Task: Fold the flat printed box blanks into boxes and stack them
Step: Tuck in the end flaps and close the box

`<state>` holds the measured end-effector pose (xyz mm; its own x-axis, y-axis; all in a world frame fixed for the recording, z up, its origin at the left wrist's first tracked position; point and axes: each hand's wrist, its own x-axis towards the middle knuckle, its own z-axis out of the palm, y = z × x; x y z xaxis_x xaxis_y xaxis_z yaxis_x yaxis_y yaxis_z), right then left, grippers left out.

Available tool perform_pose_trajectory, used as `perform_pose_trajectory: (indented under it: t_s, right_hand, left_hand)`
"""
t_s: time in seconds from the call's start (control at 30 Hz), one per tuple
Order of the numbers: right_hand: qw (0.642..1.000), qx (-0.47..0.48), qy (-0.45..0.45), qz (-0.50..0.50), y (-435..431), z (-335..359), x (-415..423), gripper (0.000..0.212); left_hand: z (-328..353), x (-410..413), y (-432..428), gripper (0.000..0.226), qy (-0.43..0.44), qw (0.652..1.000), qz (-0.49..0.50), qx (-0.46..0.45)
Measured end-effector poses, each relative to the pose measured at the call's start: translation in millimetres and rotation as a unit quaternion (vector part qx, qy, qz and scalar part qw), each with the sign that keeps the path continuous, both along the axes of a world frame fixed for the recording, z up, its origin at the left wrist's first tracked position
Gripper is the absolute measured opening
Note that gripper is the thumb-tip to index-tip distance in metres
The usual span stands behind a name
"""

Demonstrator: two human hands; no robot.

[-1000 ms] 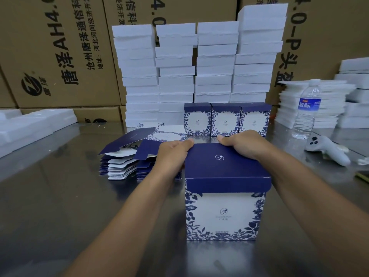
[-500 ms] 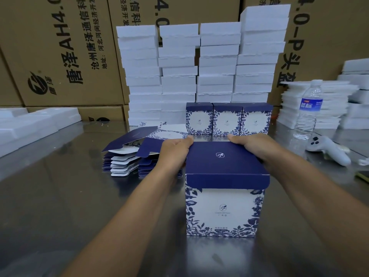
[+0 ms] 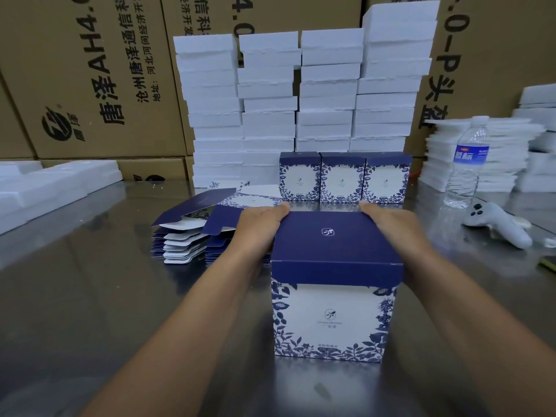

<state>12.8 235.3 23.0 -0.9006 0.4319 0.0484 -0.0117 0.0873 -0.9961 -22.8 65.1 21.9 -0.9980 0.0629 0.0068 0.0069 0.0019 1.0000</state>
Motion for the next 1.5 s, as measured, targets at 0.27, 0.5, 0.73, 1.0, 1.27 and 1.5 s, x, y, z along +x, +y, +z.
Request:
perform_pose_trajectory:
  t_s: [0.27,0.5,0.73,1.0,1.27,1.5]
  right_hand:
    - [0.999,0.011,0.023,-0.021,4,-2,-1,0.045]
    - [0.999,0.021,0.034,-0.014,7,-6,-3,0.045]
    - [0.993,0.037,0.115,-0.012,12,-4,1,0.028]
    - [0.951,0.016,0.307,0.007,9,-34,10,0.015]
    - [0.907,0.194,0.373,0.004,13,-50,0,0.007]
    - [0.91,0.199,0.363,0.009,10,-49,0,0.013]
  left_hand:
    - [3,13,-10,0.009,0.155,0.983,0.049,-0.082]
    - [-9,74,-29,0.016,0.354,0.907,-0.114,-0.2]
    - [-29,66,-12,0.012,0.394,0.904,-0.051,-0.158]
    - [-25,25,14,0.021,0.349,0.917,-0.041,-0.188]
    - [-43,16,34,0.01,0.449,0.881,0.054,-0.142]
    - [-43,17,38,0.008,0.436,0.893,0.06,-0.095]
